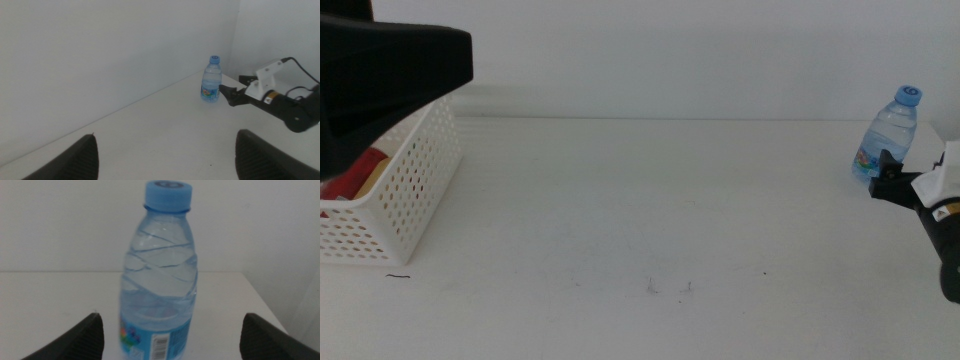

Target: Use arms to grab the bottles and put them into the dustbin to the left of the table.

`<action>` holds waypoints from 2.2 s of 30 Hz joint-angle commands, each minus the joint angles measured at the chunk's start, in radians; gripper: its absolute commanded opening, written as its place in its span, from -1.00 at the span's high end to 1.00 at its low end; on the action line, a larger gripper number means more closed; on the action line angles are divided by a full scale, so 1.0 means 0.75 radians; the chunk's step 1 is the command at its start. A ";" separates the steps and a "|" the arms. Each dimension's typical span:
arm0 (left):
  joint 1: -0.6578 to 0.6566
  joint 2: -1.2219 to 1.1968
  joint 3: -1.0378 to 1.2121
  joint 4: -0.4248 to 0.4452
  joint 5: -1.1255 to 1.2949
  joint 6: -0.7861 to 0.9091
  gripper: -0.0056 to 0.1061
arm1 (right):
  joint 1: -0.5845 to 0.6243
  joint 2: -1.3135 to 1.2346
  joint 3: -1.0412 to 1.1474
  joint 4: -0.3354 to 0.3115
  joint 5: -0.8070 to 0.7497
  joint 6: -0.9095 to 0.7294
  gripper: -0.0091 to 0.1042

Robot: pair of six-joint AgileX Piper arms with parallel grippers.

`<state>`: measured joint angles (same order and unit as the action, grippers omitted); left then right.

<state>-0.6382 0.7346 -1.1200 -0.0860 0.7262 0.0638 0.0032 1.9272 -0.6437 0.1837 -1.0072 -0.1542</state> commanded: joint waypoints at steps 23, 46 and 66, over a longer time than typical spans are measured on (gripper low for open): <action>0.004 -0.001 -0.009 0.000 -0.004 -0.013 -0.78 | -0.008 0.385 -0.592 0.087 0.268 -0.133 -0.52; 0.004 -0.001 -0.009 0.000 -0.004 -0.013 -0.78 | 0.767 0.382 -0.960 -0.069 0.622 -0.138 0.89; 0.004 -0.001 -0.009 0.000 -0.004 -0.013 -0.78 | 0.745 0.133 -0.837 -0.062 1.223 0.051 -0.73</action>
<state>-0.6382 0.7346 -1.1200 -0.0860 0.7262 0.0638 0.5777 2.1219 -1.3151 0.1318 -0.1573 -0.1341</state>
